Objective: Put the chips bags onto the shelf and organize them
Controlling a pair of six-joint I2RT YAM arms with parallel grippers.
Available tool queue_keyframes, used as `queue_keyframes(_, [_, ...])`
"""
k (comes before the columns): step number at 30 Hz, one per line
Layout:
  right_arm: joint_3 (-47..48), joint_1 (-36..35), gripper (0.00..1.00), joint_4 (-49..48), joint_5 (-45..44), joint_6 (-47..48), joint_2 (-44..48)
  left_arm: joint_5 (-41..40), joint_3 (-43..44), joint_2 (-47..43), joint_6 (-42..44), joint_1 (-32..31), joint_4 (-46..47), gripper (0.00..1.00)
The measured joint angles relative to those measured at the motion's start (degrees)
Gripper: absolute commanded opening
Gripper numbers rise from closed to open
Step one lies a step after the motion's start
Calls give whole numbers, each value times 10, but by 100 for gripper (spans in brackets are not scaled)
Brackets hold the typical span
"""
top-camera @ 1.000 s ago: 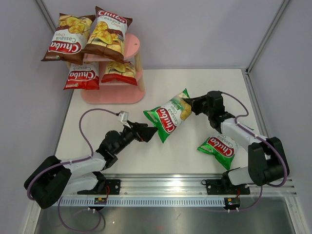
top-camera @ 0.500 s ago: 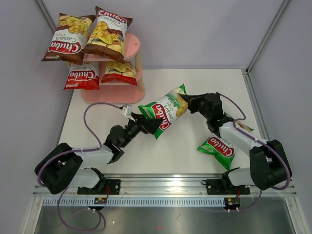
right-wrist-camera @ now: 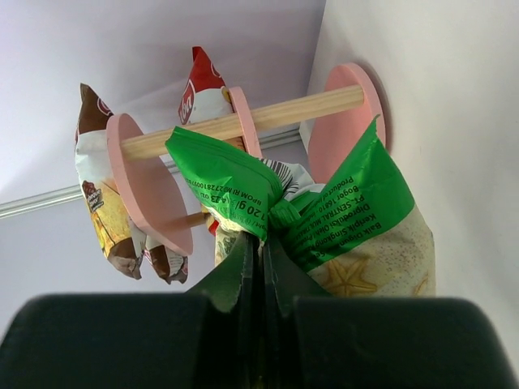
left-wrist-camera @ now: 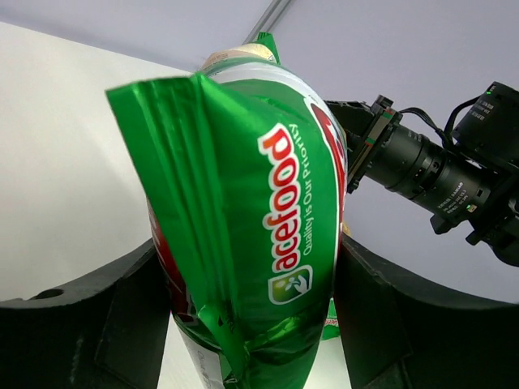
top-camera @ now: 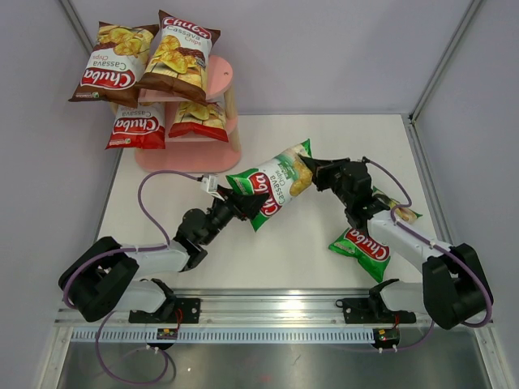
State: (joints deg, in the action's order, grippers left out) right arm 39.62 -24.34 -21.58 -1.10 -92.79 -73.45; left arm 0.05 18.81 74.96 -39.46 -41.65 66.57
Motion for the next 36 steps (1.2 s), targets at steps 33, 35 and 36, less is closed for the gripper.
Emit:
queue_keyframes(33, [42,76,99,233,22,287,130,-129,-137,-228,-95,30,-186,0])
queue_keyframes(35, [42,79,99,238,22,291,132,-147,-152,-267,-106,37,-211,0])
queue_keyframes(36, [42,80,99,240,23,292,133,-155,-157,-284,-110,41,-223,0])
